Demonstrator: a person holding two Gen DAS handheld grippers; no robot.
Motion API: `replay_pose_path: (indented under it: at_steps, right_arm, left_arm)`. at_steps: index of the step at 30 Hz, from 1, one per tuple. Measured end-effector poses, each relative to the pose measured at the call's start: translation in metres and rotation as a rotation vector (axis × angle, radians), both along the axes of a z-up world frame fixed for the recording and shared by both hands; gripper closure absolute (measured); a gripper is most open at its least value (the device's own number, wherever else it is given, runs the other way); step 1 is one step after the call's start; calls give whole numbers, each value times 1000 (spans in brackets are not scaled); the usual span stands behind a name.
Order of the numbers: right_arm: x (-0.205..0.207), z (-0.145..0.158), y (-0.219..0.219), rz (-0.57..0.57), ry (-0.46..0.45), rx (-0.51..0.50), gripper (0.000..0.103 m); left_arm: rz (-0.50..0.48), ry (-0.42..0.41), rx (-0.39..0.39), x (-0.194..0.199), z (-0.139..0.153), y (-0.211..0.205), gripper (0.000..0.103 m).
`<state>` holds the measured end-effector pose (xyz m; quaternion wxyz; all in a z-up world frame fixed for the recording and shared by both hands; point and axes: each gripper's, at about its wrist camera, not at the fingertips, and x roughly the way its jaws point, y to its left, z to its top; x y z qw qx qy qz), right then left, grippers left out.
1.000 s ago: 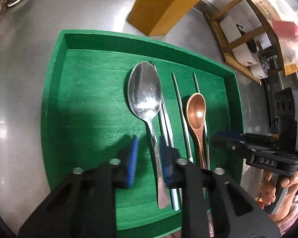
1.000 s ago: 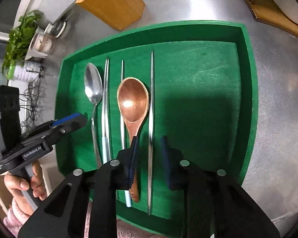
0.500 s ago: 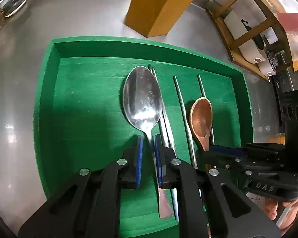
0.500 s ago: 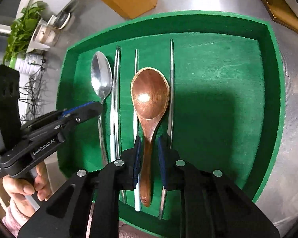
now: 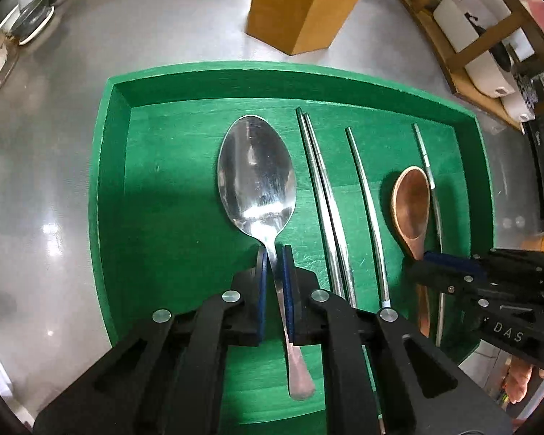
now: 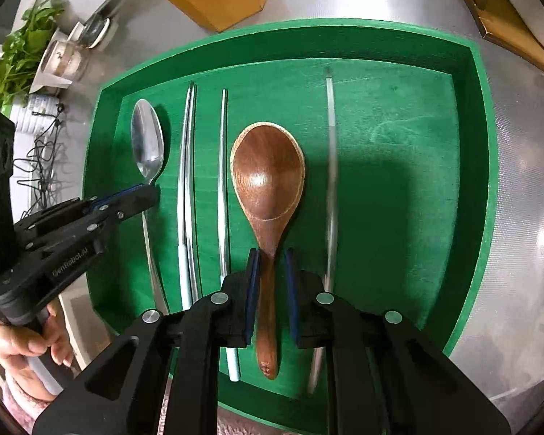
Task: Organize utensils
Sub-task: 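Grasp the steel spoon with the left gripper while the right gripper grasps the wooden spoon, then lift the steel spoon and wooden spoon over the wooden holder with both grippers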
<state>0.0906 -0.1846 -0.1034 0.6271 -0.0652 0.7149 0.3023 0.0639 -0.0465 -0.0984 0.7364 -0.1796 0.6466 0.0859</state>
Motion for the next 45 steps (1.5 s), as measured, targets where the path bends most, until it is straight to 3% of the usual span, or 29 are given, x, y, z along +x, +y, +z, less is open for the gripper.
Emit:
replay_pose_path:
  at_steps: [6,11,18,21,30,39,45]
  right_arm:
    - [3,0,0,29,4,8,93]
    - [15,-7,-16,-40,85,96,93]
    - [19,11,-23,-38,43,165,93]
    - [18,20,-24,-30,-15,192,93]
    - [16,54,-35,-6,-279,303,93]
    - [9,88,-20,-25,-524,332,93]
    - [11,102,-7,-56,-620,348,93]
  left_arm:
    - [-34,-15,2,0,0,-2,98]
    - [0,-69,-92,-10,-2,14,100]
    - [36,-151,-168,-25,6,25,100]
    - [45,-227,-186,-32,17,28,100]
    - [85,-488,-122,-53,47,43,100]
    - [93,-678,-50,-56,80,46,100]
    - [79,-772,5,-55,99,48,100]
